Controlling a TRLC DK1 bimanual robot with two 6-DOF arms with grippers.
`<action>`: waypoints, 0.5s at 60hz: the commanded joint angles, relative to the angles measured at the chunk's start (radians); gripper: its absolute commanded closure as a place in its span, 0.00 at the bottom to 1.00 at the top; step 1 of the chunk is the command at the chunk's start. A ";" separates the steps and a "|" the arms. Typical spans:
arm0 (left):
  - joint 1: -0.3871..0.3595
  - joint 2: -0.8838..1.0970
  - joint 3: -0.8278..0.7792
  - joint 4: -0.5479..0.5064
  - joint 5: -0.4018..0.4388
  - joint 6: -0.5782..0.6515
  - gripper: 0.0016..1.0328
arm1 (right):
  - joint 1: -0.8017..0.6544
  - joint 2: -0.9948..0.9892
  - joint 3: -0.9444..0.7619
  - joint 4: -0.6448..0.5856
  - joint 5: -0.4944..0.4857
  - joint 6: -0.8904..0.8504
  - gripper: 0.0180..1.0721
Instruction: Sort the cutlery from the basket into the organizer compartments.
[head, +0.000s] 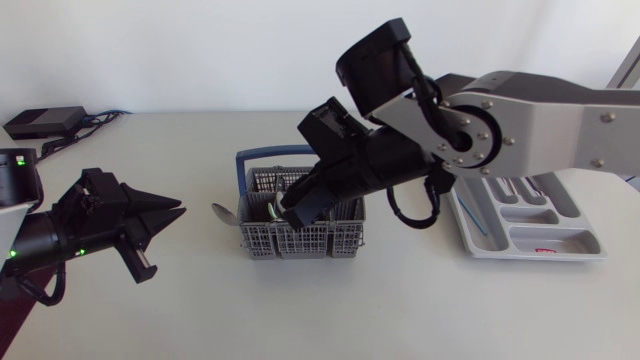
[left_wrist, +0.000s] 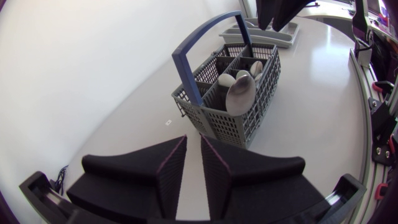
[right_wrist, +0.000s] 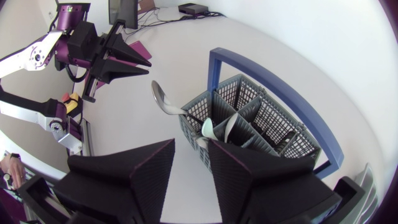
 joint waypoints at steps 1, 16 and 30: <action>0.007 -0.012 -0.034 -0.004 0.012 0.023 0.81 | 0.019 0.043 0.035 -0.005 0.006 -0.013 0.60; 0.007 -0.020 -0.039 -0.004 0.012 0.021 0.81 | 0.073 0.114 0.084 -0.002 0.013 -0.037 0.60; 0.008 -0.024 -0.054 -0.004 0.015 0.023 0.81 | 0.123 0.204 0.174 0.000 0.070 -0.068 0.59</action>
